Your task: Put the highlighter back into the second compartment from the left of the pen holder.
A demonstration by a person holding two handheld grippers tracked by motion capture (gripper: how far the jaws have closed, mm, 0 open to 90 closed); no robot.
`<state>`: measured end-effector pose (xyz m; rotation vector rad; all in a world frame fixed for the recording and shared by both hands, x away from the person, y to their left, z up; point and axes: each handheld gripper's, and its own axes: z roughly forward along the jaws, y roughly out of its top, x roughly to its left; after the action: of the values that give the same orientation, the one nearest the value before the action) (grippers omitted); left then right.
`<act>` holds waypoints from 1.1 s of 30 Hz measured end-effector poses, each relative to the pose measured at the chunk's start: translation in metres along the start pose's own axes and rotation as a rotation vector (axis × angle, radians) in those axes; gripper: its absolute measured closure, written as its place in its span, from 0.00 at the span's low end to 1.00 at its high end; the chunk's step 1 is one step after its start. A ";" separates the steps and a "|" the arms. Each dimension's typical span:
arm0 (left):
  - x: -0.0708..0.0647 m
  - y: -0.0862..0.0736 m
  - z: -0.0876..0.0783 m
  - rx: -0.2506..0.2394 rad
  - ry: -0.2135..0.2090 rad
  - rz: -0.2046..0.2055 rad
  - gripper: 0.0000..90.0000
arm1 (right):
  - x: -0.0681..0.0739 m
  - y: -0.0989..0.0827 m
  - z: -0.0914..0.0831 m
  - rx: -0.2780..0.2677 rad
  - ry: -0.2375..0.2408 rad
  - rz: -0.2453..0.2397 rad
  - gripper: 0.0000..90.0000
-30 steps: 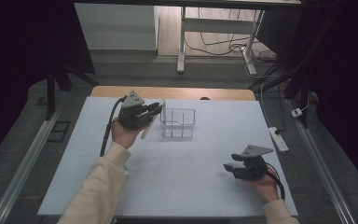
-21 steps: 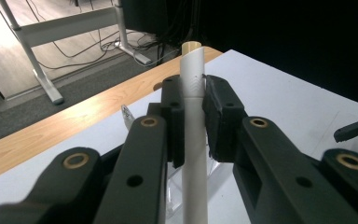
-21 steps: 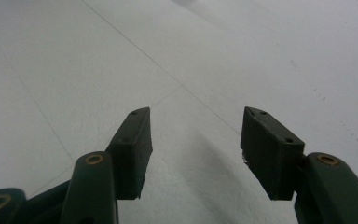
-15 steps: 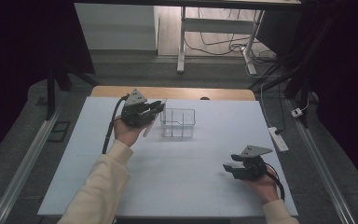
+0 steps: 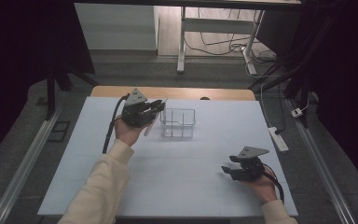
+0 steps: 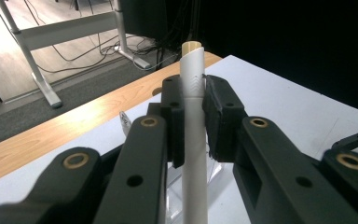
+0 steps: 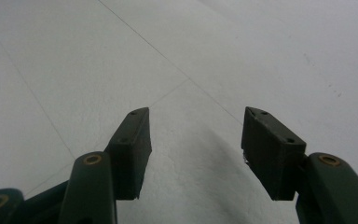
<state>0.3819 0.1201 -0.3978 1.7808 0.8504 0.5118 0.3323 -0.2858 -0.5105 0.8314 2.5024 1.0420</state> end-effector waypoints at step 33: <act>-0.009 -0.005 0.022 0.027 -0.050 -0.006 0.87 | 0.002 -0.001 0.005 0.016 0.004 -0.010 0.46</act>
<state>0.3891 0.1009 -0.4101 1.8077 0.8311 0.4521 0.3325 -0.2820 -0.5143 0.8218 2.5185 1.0229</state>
